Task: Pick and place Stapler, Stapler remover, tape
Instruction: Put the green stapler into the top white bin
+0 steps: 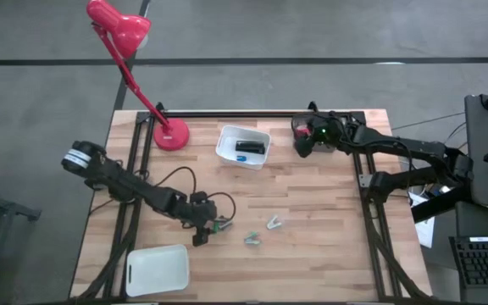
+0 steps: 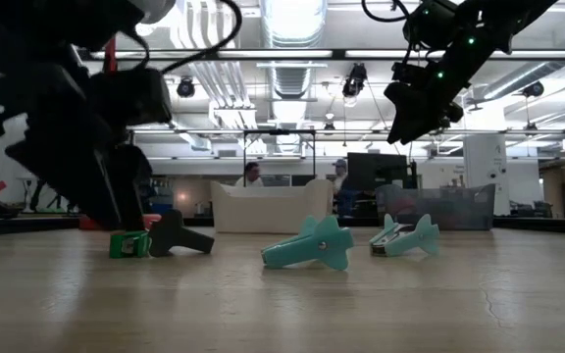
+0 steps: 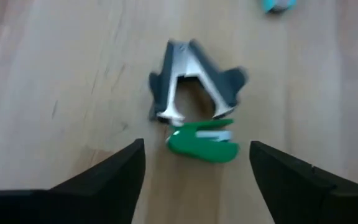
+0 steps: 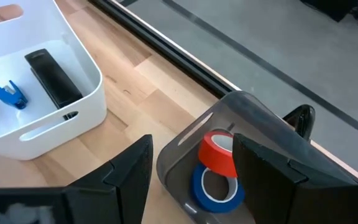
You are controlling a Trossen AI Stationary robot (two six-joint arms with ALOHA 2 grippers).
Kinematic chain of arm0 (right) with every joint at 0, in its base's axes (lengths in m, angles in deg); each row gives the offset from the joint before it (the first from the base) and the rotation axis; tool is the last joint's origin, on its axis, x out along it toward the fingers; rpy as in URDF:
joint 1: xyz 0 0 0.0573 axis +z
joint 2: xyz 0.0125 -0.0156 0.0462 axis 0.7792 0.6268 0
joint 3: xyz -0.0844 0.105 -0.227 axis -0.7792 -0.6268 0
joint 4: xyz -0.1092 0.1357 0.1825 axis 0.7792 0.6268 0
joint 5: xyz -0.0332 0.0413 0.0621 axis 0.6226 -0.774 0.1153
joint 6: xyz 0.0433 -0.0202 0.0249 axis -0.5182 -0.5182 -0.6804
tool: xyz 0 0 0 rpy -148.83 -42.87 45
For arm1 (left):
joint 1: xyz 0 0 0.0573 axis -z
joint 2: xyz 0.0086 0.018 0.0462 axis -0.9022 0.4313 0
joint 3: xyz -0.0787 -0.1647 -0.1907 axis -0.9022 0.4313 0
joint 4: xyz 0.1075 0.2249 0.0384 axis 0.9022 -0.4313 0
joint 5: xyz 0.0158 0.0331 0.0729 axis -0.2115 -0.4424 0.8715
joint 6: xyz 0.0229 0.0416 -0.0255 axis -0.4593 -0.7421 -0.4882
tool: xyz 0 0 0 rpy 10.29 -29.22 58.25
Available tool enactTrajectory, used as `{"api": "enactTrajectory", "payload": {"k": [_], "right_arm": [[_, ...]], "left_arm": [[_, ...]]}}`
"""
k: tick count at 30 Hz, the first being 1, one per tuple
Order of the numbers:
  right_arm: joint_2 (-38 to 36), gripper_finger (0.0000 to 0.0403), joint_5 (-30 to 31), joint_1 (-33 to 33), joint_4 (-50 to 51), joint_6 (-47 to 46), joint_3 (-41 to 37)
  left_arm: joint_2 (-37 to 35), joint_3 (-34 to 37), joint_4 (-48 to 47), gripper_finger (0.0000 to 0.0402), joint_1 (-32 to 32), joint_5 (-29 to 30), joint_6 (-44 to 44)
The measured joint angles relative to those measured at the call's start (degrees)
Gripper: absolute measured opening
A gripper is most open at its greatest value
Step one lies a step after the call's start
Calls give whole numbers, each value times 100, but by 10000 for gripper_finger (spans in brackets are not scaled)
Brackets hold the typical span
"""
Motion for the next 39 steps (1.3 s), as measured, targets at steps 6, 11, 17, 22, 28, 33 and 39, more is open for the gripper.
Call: {"api": "enactTrajectory", "payload": {"k": [6, 11, 17, 22, 28, 33, 39], "right_arm": [[0, 210, 0, 0, 0, 0, -4], [0, 210, 2, 0, -3, 0, -7], [0, 210, 0, 0, -3, 0, -9], [0, 210, 0, 0, -3, 1, -9], [0, 210, 0, 0, -3, 18, -11], [-1, 210, 2, 0, -3, 17, -13], [0, 210, 2, 0, -5, 21, -13]], "left_arm": [[375, -9, 332, 292, 11, 95, 76], [443, -11, 499, 291, 15, 122, 56], [444, -11, 442, 291, 98, 209, -298], [457, -11, 419, 290, 146, 313, -610], [470, -9, 396, 279, 177, 419, -782], [472, -9, 384, 251, 177, 522, -783], [466, -4, 380, 218, 175, 555, -733]]}}
